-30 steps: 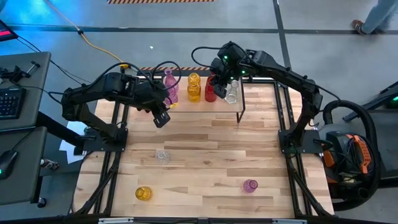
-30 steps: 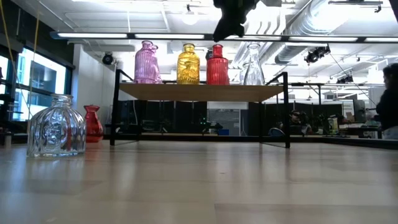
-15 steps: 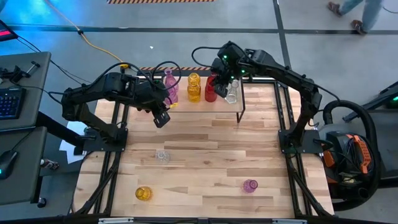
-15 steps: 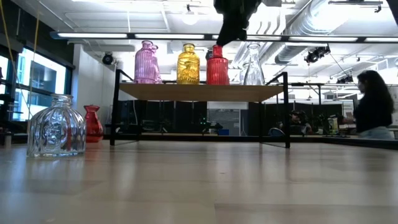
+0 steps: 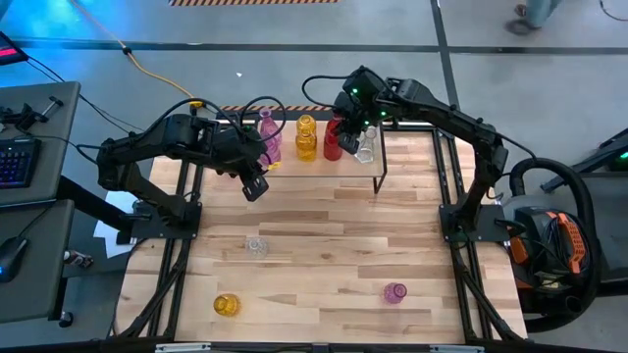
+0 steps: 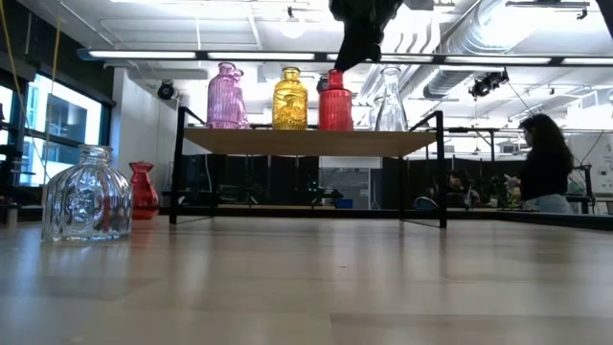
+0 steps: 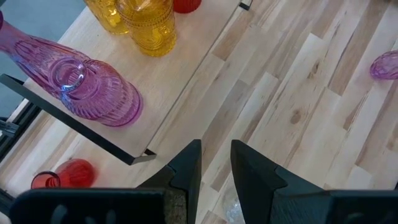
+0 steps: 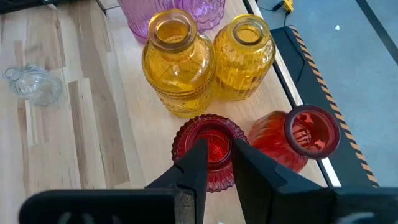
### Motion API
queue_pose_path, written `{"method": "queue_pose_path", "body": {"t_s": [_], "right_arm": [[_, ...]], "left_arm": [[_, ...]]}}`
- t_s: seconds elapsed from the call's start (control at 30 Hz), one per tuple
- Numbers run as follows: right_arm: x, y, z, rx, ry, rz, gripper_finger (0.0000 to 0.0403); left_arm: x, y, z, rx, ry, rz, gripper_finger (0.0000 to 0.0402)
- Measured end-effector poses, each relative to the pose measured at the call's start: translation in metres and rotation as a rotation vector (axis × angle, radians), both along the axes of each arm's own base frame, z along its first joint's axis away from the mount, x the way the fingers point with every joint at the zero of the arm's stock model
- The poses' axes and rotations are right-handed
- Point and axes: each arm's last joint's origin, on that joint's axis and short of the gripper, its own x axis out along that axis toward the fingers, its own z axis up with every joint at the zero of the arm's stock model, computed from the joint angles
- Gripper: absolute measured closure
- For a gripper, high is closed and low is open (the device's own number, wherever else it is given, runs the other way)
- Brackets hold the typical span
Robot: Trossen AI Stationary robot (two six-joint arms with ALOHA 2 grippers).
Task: Sort vases onto shelf
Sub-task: Adjust the red vase on the shelf
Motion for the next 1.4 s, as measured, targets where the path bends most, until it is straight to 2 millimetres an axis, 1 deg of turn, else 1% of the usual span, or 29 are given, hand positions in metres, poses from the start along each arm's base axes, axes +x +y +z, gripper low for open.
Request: {"method": "queue_pose_path", "body": {"t_s": [0.8,0.93,1.23,1.4], "right_arm": [[-0.006,0.000,-0.001,0.011,0.050,-0.020,0.0336],[-0.007,0.001,0.000,0.018,0.048,-0.036,0.0336],[-0.008,0.001,0.010,-0.009,0.024,-0.018,0.0336],[-0.009,0.002,0.010,-0.003,0.037,-0.017,0.0336]], "left_arm": [[0.000,0.000,0.000,0.000,-0.001,0.001,0.0326],[0.000,0.000,0.000,-0.004,-0.003,0.007,0.0326],[0.000,0.000,0.000,-0.004,-0.003,0.007,0.0326],[0.000,0.000,0.000,-0.009,-0.006,0.016,0.0326]]}}
